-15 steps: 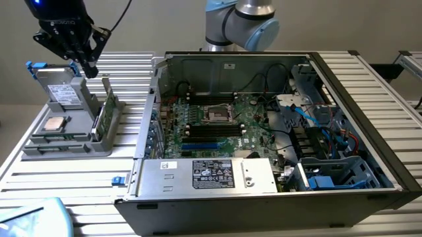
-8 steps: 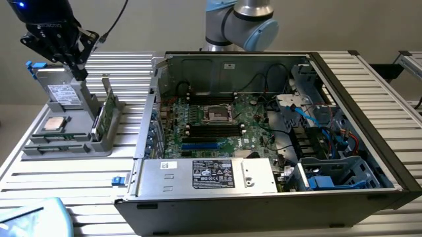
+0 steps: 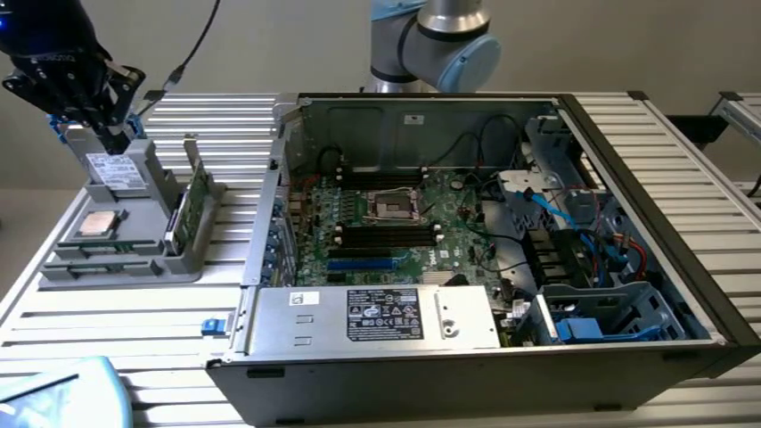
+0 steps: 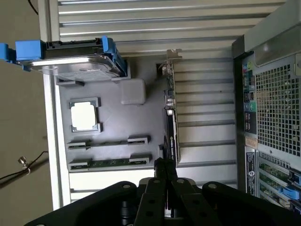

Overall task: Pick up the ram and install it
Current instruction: 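Reach for the ram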

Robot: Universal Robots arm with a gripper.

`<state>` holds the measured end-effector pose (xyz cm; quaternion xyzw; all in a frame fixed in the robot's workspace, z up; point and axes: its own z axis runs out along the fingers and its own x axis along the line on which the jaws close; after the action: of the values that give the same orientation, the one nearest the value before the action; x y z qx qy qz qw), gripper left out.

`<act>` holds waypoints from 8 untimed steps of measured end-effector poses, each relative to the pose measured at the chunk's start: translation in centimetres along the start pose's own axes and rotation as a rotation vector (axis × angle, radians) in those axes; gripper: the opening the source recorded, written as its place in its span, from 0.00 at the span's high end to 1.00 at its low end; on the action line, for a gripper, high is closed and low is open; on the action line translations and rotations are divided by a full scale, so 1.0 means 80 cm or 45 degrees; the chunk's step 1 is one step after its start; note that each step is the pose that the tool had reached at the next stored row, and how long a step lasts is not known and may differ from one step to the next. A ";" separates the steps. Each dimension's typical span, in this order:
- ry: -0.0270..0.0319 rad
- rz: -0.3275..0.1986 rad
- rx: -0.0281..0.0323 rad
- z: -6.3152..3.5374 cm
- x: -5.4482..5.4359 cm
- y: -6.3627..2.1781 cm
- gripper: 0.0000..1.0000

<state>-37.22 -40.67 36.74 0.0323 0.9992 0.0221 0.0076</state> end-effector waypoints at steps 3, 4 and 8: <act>0.0093 0.000 0.0006 0.004 0.010 -0.004 0.90; 0.0135 0.000 0.0008 0.006 0.013 -0.006 0.90; 0.0323 0.001 0.0021 0.011 0.026 -0.012 0.90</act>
<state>-39.32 -41.45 35.77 0.0325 0.9992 0.0216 -0.0052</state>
